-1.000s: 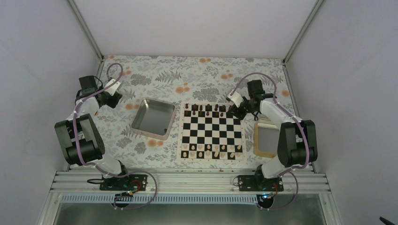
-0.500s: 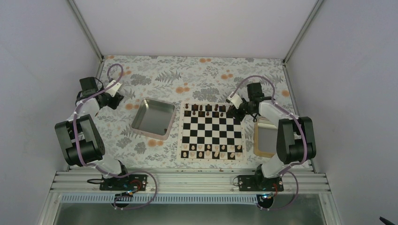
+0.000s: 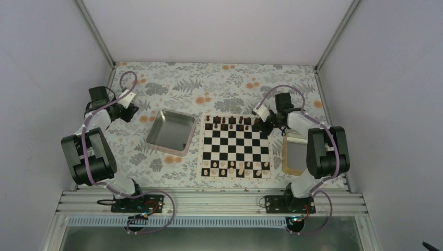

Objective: Set up the chess pieces on the board
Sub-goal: Place the chess piece on the chessboard.

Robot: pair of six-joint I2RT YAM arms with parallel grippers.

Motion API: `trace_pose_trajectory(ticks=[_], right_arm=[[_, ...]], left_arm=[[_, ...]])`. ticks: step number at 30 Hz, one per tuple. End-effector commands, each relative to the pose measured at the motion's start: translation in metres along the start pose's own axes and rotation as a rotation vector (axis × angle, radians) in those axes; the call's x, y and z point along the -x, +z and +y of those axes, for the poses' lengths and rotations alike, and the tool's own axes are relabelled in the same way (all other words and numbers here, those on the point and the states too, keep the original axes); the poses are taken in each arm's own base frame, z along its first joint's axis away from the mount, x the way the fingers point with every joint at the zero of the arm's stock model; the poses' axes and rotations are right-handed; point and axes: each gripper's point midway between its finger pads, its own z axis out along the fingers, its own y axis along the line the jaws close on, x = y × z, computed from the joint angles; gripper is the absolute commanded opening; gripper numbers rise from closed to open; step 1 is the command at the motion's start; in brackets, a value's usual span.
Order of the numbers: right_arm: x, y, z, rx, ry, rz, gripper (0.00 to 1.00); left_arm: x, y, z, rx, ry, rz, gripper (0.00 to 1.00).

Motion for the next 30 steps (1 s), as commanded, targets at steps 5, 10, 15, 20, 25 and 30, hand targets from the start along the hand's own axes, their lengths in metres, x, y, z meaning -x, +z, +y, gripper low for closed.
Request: trace_pose_trajectory(ticks=[5,10,15,20,25,30], right_arm=[[-0.012,0.012,-0.008,-0.002,0.013,0.023,0.1],[-0.014,0.015,-0.011,-0.005,0.015,0.034,0.1],[-0.014,0.018,-0.013,-0.008,0.02,0.034,0.1],[-0.017,0.022,-0.016,-0.007,0.029,0.044,0.1],[-0.016,0.023,-0.019,-0.014,0.03,0.043,0.1],[-0.015,0.025,-0.02,-0.014,0.034,0.041,0.1]], left_arm=[[0.007,-0.001,-0.01,-0.038,0.027,-0.041,0.28],[0.007,-0.001,-0.011,-0.043,0.028,-0.044,0.28],[0.006,-0.001,-0.012,-0.046,0.029,-0.045,0.28],[0.006,-0.001,-0.012,-0.048,0.028,-0.046,0.28],[0.005,0.0,-0.013,-0.051,0.027,-0.045,0.28],[0.004,0.001,-0.014,-0.055,0.026,-0.043,0.28]])
